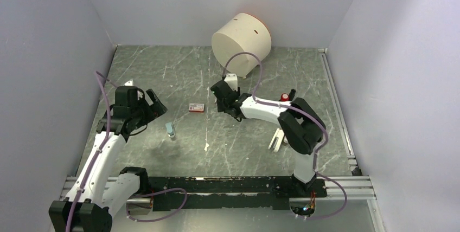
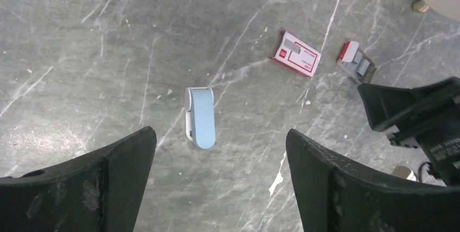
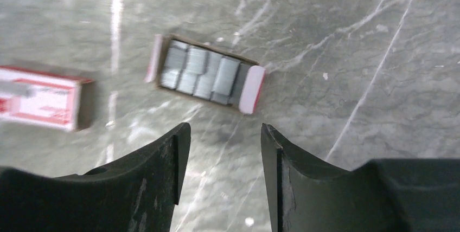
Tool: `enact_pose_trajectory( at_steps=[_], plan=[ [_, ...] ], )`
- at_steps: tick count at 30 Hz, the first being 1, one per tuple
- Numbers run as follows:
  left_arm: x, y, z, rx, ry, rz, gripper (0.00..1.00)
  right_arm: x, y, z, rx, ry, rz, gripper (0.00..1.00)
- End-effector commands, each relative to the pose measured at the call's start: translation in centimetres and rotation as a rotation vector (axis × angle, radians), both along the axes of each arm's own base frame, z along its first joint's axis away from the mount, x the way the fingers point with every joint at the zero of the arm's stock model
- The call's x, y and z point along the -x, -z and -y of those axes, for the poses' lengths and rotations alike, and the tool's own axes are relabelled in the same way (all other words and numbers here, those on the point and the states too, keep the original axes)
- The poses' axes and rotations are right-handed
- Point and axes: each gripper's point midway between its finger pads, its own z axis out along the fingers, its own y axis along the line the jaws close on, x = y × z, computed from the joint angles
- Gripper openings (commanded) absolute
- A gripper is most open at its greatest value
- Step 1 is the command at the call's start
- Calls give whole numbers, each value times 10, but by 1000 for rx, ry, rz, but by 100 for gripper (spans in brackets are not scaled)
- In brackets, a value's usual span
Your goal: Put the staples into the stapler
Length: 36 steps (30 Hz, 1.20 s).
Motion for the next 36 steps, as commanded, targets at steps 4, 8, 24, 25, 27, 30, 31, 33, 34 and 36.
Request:
enact_pose_trajectory(
  at_steps=[4, 8, 24, 25, 27, 30, 31, 33, 34, 36],
  plan=[
    [-8, -49, -21, -56, -100, 146, 93, 42, -72, -53, -163, -209, 49, 60],
    [2, -80, -43, -96, -216, 245, 93, 84, -77, -114, -288, -383, 16, 67],
    [42, -129, -86, -193, -431, 389, 91, 146, -37, -236, -318, -589, -81, 67],
    [42, -129, -87, -196, -435, 390, 91, 145, -33, -238, -306, -577, -77, 65],
    [43, -130, -88, -201, -443, 389, 90, 142, -27, -240, -271, -549, -65, 62],
    [44, -133, -88, -209, -442, 395, 90, 139, -18, -242, -229, -531, -50, 60],
    [44, -134, -89, -212, -443, 397, 90, 137, -17, -242, -219, -523, -42, 58],
    [44, -134, -89, -216, -442, 397, 90, 136, -15, -242, -202, -512, -24, 56],
    [44, -133, -89, -217, -440, 394, 90, 135, -15, -242, -195, -505, -16, 54],
    [44, -132, -87, -213, -434, 393, 89, 132, -16, -240, -185, -491, -2, 52]
  ],
)
